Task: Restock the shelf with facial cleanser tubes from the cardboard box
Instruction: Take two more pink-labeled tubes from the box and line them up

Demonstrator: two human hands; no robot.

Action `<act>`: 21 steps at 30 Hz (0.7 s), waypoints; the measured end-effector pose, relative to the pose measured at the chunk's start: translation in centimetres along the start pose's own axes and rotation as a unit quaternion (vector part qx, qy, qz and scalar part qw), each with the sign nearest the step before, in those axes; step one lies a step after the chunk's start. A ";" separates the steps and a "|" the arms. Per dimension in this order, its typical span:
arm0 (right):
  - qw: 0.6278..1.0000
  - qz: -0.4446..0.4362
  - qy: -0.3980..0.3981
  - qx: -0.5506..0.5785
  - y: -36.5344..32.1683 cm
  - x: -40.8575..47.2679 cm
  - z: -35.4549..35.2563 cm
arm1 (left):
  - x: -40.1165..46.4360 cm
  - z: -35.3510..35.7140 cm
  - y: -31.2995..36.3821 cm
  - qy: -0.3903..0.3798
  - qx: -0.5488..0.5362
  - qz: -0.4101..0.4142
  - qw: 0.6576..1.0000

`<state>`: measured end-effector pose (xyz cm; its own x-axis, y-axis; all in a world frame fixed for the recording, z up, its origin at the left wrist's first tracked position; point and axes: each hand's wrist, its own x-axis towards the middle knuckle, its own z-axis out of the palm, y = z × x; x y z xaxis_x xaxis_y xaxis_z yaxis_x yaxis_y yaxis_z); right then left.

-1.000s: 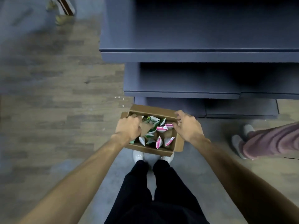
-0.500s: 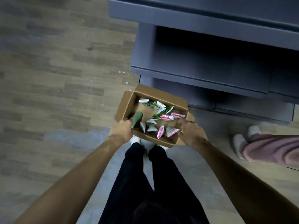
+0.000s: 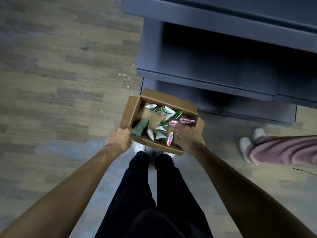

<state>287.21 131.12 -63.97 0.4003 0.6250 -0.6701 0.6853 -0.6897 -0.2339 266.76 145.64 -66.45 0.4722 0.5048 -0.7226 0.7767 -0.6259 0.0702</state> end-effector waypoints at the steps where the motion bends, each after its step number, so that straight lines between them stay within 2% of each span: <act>1: 1.000 0.001 -0.001 0.006 -0.3 0.1 0.3 | 0.1 0.0 -0.2 0.003 0.001 0.007 1.000; 10: 0.998 0.031 0.002 0.047 -2.0 1.8 3.9 | 3.2 0.3 -0.3 0.016 0.005 0.077 0.997; 21: 0.991 0.072 0.014 0.112 1.4 4.9 9.5 | 8.4 4.8 1.8 0.004 0.009 0.141 0.990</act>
<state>284.35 129.79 -74.25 0.5031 0.5214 -0.6892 0.4683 -0.8347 -0.2897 270.09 145.91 -75.73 0.6729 0.3133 -0.6701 0.6061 -0.7528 0.2567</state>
